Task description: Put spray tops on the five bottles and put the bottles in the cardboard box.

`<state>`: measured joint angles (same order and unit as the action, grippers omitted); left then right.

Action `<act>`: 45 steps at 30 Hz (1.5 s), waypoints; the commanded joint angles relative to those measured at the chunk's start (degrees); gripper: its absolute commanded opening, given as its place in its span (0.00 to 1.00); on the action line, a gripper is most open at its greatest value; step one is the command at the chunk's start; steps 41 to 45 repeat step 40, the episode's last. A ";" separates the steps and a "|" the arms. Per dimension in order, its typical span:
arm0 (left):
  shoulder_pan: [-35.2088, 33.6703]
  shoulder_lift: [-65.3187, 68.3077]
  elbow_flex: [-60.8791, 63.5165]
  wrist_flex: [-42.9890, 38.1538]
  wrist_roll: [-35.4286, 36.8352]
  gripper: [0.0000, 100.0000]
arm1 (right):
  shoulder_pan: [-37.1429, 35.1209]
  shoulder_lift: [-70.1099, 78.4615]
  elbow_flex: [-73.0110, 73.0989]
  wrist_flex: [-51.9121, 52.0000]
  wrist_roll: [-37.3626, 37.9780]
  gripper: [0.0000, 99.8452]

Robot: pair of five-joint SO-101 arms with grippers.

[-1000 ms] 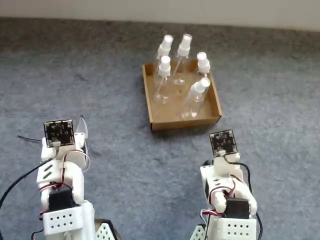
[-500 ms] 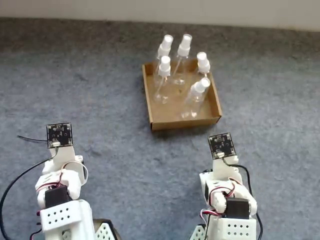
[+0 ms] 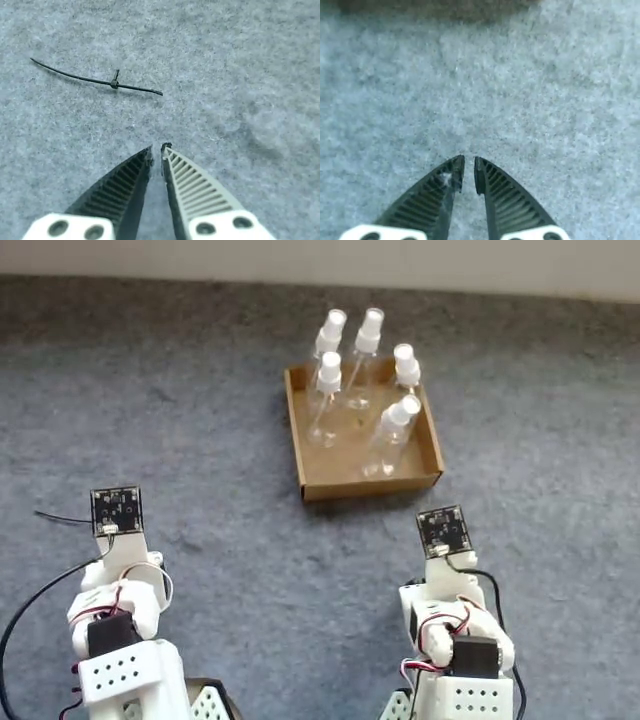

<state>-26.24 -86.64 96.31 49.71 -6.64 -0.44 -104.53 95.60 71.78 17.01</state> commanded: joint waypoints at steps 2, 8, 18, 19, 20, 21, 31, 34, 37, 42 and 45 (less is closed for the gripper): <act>-0.48 0.31 1.27 0.44 -0.53 0.05 | 0.57 -0.66 9.54 0.22 0.70 0.00; -0.48 0.31 1.27 0.44 -0.53 0.05 | 0.57 -0.66 9.54 0.22 0.70 0.00; 3.12 0.31 1.27 0.44 -0.62 0.05 | 0.31 -0.75 9.54 0.22 0.70 0.00; 4.53 0.31 1.27 0.44 -0.62 0.05 | 0.31 -0.84 9.54 0.22 0.70 0.00; 5.93 0.31 1.27 0.44 -0.62 0.05 | 0.31 -0.84 9.54 0.22 0.70 0.00; 7.08 0.31 1.27 0.44 -0.62 0.05 | 0.31 -0.84 9.54 0.22 0.70 0.00; 8.92 0.31 1.27 0.44 -0.62 0.05 | 0.31 -0.84 9.54 0.31 0.70 0.00; 8.92 0.31 1.27 0.44 -0.62 0.05 | 0.31 -0.84 9.54 0.31 0.70 0.00; 8.92 0.31 1.27 0.44 -0.62 0.05 | 0.31 -0.84 9.54 0.31 0.70 0.00; 8.92 0.31 1.27 0.44 -0.62 0.05 | 0.31 -0.84 9.54 0.31 0.70 0.00; 8.92 0.31 1.27 0.44 -0.62 0.05 | 0.31 -0.84 9.54 0.31 0.70 0.00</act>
